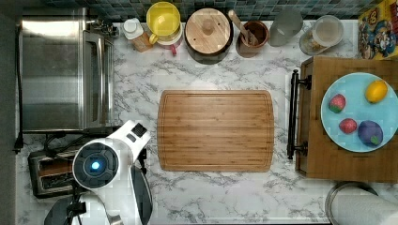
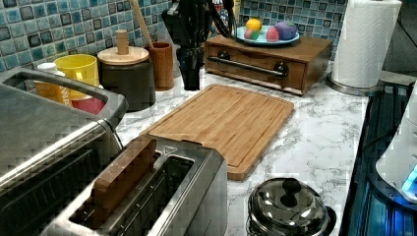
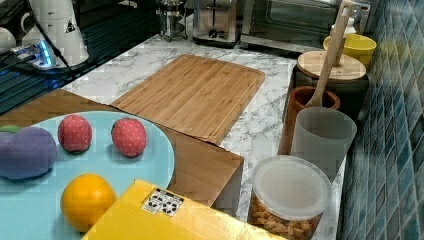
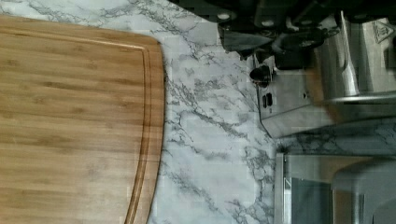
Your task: Turn on the toaster.
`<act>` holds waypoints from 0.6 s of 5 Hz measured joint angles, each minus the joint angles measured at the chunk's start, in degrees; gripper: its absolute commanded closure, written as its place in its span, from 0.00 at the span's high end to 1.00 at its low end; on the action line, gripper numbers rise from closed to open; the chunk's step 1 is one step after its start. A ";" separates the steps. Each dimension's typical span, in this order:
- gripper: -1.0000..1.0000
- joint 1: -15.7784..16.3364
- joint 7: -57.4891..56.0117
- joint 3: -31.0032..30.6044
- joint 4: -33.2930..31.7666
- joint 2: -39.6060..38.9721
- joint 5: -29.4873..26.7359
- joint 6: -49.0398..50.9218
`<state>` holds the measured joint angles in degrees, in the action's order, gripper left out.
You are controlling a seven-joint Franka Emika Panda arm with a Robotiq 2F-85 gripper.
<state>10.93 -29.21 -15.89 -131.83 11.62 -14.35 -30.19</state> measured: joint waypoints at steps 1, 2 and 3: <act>0.00 0.43 -2.52 -1.02 -0.56 -0.09 -5.37 -0.03; 0.00 0.73 -3.58 -2.15 -0.56 -0.24 -6.28 -0.25; 0.00 1.22 -3.58 -2.41 -0.67 -0.34 -6.84 -0.53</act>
<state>12.16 -32.79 -18.30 -132.50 11.29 -21.19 -30.72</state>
